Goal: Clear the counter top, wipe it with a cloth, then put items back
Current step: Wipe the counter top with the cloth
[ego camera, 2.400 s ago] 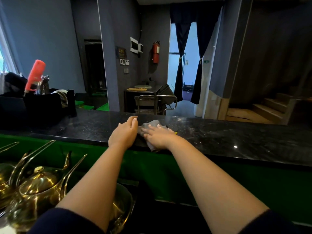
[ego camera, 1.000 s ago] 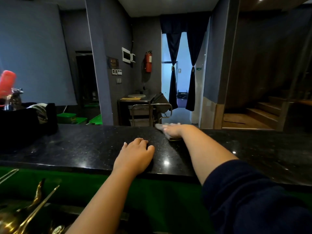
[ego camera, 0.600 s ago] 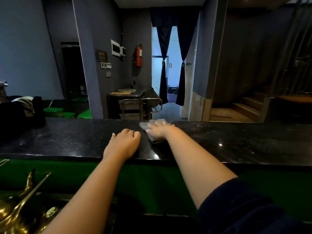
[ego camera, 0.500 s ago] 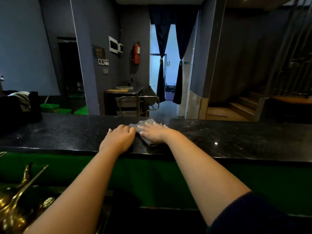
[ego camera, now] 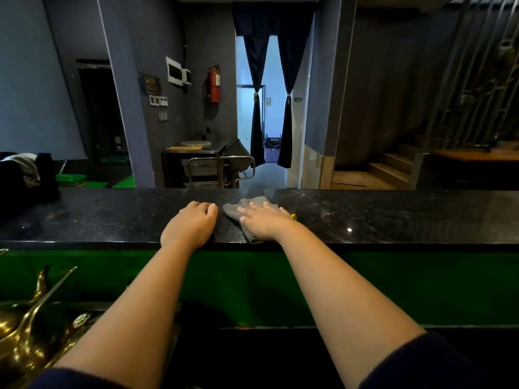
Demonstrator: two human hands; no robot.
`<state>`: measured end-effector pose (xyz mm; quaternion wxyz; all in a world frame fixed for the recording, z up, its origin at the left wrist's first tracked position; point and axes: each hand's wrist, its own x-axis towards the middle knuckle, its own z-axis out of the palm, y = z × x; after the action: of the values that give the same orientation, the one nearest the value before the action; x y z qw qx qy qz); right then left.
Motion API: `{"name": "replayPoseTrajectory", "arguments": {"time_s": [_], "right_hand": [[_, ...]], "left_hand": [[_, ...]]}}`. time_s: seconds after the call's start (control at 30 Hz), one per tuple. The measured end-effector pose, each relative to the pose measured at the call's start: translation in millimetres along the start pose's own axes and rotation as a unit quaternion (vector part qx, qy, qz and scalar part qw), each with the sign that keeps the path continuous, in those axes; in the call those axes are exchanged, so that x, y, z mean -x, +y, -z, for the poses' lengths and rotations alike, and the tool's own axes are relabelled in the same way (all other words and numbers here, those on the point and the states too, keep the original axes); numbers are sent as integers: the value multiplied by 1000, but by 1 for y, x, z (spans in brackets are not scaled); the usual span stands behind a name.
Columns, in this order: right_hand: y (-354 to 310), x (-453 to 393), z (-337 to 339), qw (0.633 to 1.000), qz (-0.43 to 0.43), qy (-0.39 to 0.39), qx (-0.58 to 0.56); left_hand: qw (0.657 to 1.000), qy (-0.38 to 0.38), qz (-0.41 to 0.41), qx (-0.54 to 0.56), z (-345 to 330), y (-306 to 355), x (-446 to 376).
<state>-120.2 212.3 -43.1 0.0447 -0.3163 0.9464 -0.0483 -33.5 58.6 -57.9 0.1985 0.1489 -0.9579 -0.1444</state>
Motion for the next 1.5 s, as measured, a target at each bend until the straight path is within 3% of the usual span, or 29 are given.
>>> {"name": "replayPoseTrajectory", "arguments": {"time_s": [0.2, 0.3, 0.4, 0.53, 0.9, 1.0, 1.17, 1.3, 1.37, 1.5], "right_hand": [[21, 46, 9, 996, 76, 35, -20], [52, 75, 22, 992, 39, 99, -73], [97, 98, 26, 993, -39, 76, -87], [139, 112, 15, 995, -95, 5, -34], [149, 104, 0, 992, -113, 58, -17], [151, 102, -1, 991, -114, 64, -15], [151, 104, -2, 991, -106, 81, -7], [150, 105, 0, 992, -104, 76, -7], [149, 107, 3, 994, -88, 68, 0], [173, 120, 12, 1000, -3, 13, 15]], "left_hand": [[998, -22, 46, 34, -2, 5, -6], [996, 15, -27, 81, -6, 49, 0], [987, -99, -118, -35, -22, 106, 22], [979, -170, -38, -110, -29, 114, 7], [964, -226, 20, -139, -52, 86, -109], [965, -223, -26, -136, -67, 106, -122], [950, -247, -139, -127, -58, 155, -68], [937, -240, -198, -156, -57, 154, -22], [952, -219, -170, -130, -51, 146, -5], [967, -205, -22, -147, -35, 134, -2]]}}
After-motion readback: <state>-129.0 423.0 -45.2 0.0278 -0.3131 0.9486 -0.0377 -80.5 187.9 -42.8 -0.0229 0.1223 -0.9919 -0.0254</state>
